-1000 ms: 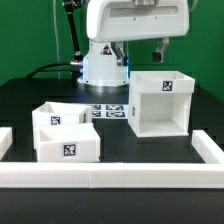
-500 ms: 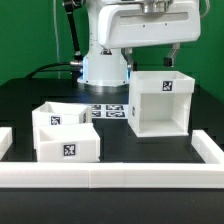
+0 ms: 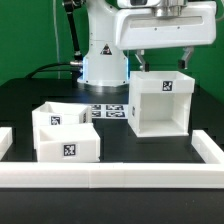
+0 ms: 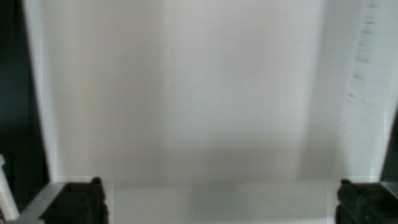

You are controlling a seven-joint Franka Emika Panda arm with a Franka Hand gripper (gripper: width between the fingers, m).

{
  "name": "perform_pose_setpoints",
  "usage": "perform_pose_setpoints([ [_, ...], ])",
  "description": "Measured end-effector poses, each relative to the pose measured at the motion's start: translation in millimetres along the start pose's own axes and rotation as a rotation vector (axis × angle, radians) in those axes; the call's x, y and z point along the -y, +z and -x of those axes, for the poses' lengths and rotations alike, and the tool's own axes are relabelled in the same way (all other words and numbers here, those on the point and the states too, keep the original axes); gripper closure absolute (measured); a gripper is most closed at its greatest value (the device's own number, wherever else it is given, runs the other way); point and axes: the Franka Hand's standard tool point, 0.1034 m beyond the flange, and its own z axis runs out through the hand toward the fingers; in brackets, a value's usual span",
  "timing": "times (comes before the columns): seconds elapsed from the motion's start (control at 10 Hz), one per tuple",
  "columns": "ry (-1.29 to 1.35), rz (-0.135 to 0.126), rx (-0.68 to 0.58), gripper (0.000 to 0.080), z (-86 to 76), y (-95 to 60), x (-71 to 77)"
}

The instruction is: Assemble drawer

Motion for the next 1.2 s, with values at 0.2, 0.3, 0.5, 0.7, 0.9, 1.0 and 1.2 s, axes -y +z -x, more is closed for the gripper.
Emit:
perform_pose_setpoints([
  [0.2, 0.007, -0.001, 0.008, 0.0150, 6.9, 2.6, 17.9],
  [0.3, 0.018, -0.001, 0.008, 0.0150, 8.4, 2.7, 27.7],
  [0.5, -0.009, -0.006, -0.012, 0.0150, 11.6, 9.7, 41.2],
  [0.7, 0.002, -0.013, 0.003, 0.0150, 19.7, 26.3, 47.7],
  [0.9, 0.002, -0.014, 0.016, 0.0150, 24.0, 33.6, 46.5],
  [1.0, 0.000, -0.013, 0.018, 0.0169, 23.4, 32.7, 44.4],
  [1.2, 0.008, -0.012, 0.019, 0.0390, 21.7, 31.8, 39.4],
])
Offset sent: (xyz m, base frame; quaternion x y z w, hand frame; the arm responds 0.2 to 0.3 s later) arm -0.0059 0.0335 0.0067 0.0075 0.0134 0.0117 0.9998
